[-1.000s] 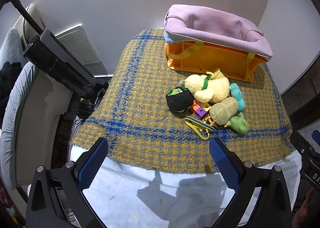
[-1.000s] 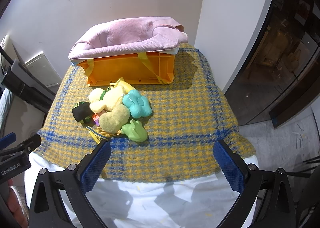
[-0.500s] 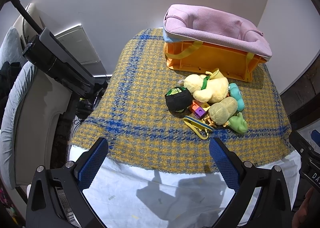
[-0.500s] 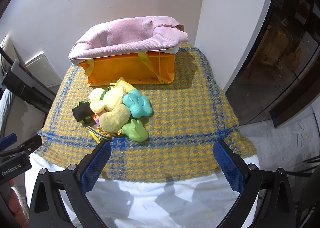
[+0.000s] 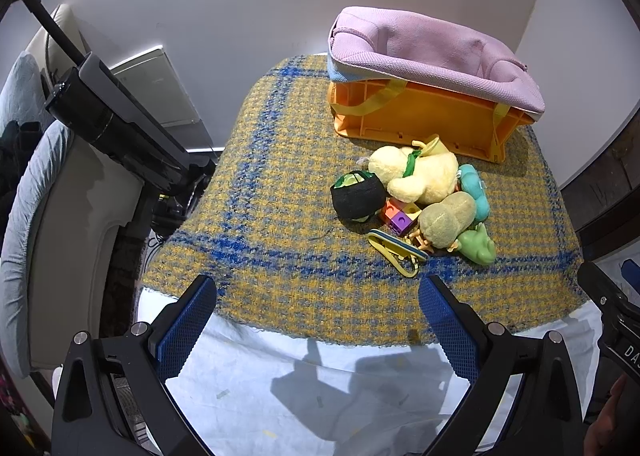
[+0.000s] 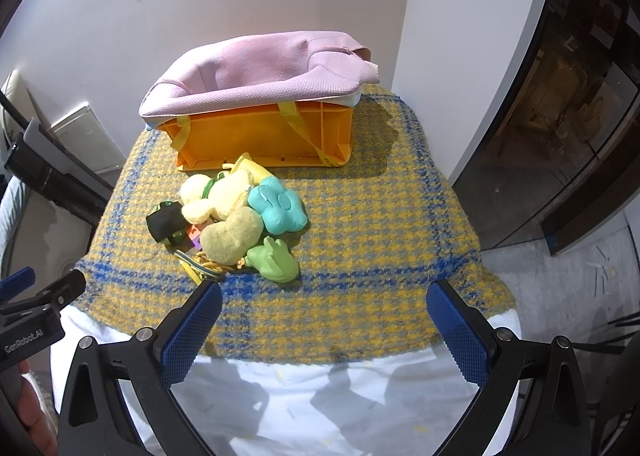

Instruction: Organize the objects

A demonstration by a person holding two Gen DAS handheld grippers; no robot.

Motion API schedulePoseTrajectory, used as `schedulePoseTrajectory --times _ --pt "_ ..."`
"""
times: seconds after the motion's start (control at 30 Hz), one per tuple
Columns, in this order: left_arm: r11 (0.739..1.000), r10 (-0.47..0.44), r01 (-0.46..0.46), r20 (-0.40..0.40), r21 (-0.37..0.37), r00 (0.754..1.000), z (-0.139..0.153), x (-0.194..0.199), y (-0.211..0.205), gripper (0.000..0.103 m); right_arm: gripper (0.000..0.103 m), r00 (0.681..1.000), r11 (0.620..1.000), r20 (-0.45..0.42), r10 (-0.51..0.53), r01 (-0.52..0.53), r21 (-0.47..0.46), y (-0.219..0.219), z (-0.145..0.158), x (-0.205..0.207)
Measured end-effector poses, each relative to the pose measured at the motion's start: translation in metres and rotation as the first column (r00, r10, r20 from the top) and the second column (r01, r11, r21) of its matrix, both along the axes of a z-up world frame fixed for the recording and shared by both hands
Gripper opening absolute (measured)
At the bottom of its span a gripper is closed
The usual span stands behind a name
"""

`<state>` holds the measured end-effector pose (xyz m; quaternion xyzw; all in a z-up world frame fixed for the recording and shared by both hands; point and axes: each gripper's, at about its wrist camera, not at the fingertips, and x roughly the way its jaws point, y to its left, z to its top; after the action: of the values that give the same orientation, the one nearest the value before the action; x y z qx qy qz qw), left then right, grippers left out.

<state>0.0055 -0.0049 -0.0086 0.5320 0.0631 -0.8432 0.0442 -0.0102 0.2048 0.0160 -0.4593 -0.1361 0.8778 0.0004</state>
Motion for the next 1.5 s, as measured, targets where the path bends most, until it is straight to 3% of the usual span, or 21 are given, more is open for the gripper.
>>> schedulePoseTrajectory --times 0.17,0.2,0.6,1.07,1.5 --pt "1.0 0.005 -0.004 -0.014 0.006 1.0 -0.001 0.0 -0.002 0.103 0.103 1.0 1.0 -0.001 0.003 -0.003 -0.01 0.001 -0.002 -0.001" --pt "0.997 0.062 -0.06 -0.039 0.045 0.997 -0.001 0.0 -0.002 0.103 0.103 1.0 1.0 0.001 0.004 -0.004 -0.011 0.001 -0.004 -0.002" --pt "0.996 0.075 -0.07 -0.1 0.059 0.992 -0.003 -0.012 -0.004 0.103 0.103 0.999 0.999 -0.014 0.032 -0.033 -0.036 -0.003 -0.014 -0.008" --pt "0.995 0.06 -0.052 -0.096 0.082 0.994 -0.022 -0.026 0.002 0.103 0.103 0.998 0.999 -0.038 0.044 -0.045 -0.029 -0.004 -0.023 -0.019" --pt "0.997 0.047 -0.042 -0.081 0.063 0.996 -0.062 -0.072 0.008 0.103 0.103 0.997 0.999 -0.063 0.047 -0.046 0.011 -0.006 -0.049 -0.047"
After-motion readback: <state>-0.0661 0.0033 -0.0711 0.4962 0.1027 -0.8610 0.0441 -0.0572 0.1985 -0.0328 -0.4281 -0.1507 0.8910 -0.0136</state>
